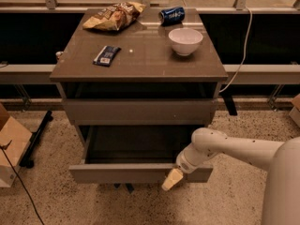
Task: Open middle drawer
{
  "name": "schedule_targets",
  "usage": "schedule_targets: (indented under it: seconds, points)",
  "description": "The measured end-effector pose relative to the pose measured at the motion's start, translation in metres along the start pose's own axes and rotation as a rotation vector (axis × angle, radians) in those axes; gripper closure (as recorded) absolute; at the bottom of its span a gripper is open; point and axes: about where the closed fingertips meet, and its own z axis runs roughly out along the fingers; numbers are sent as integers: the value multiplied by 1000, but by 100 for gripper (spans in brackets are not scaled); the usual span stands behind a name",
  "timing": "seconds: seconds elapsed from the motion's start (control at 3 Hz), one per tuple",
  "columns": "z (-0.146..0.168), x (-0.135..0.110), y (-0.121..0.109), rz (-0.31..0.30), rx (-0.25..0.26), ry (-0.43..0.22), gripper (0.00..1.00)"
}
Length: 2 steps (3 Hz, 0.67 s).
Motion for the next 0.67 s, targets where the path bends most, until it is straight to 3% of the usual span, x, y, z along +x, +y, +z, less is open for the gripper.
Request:
schedule_targets:
  seconds: [0.33, 0.67]
  points:
    - [-1, 18, 20, 42, -21, 37, 0]
    - [-2, 18, 20, 42, -21, 38, 0]
